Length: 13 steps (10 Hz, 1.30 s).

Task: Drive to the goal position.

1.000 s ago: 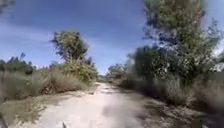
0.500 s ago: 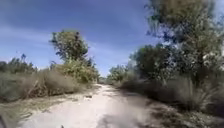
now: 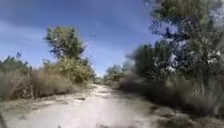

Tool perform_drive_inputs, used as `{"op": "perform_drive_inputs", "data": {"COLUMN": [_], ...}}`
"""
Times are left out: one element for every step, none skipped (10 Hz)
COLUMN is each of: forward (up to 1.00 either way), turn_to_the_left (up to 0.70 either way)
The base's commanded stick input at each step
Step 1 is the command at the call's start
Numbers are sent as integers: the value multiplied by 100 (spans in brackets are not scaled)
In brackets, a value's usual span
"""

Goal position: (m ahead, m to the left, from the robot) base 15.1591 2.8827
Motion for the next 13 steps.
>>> {"op": "perform_drive_inputs", "data": {"forward": [70, 70, 70, 70, 70, 70, 70, 70, 70, 70, 70, 70, 70], "turn_to_the_left": [0, 0, 0, 0, 0, 0, 0, 0, 0, 0, 0, 0, 0]}}
